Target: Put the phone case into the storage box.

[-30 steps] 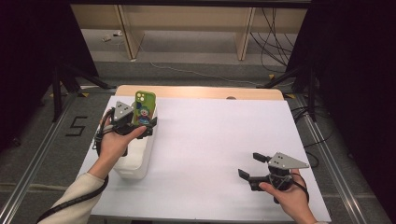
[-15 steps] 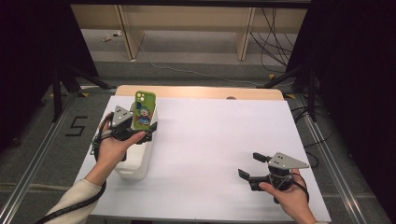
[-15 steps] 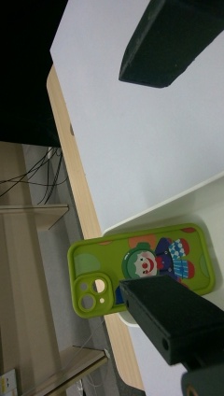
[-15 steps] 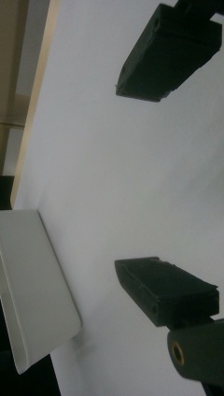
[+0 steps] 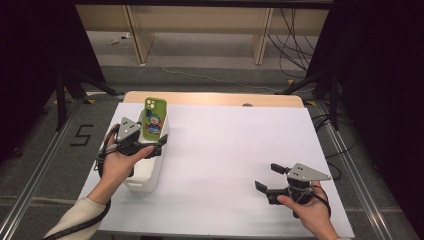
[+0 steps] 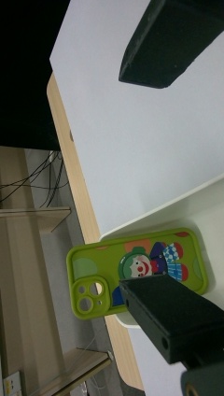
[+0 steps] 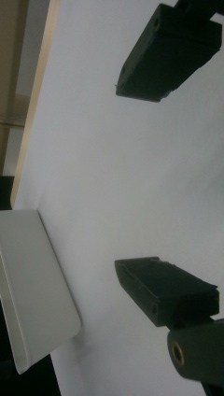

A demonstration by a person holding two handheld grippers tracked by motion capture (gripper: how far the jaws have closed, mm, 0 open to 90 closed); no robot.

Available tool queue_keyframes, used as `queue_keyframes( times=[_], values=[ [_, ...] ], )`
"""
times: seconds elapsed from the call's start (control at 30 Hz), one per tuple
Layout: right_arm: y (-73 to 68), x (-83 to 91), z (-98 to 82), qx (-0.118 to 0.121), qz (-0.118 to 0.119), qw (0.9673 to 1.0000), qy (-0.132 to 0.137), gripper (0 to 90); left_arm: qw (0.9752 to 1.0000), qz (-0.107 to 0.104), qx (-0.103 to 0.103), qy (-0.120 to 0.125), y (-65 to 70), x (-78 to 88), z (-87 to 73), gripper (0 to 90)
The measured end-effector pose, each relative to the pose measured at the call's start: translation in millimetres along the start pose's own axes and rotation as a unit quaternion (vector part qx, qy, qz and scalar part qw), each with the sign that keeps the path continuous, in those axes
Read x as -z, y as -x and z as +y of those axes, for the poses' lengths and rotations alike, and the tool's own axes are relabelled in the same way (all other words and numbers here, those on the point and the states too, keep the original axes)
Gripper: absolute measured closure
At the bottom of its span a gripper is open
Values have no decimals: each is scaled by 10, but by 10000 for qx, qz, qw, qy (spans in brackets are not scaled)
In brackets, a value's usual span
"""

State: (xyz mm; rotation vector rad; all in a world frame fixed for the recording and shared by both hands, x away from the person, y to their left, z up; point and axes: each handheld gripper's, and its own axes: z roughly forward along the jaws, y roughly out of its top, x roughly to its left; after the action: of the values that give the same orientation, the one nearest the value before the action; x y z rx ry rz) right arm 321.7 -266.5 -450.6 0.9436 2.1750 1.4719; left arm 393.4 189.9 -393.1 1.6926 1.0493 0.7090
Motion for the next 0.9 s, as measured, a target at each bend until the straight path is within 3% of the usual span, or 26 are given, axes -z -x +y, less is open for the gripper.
queue_keyframes(
  times=[0.9],
  values=[
    [9,15,10,2,-26,10000,22,151,9999,-110,-40,97,84,244,-129,27]
  ],
)
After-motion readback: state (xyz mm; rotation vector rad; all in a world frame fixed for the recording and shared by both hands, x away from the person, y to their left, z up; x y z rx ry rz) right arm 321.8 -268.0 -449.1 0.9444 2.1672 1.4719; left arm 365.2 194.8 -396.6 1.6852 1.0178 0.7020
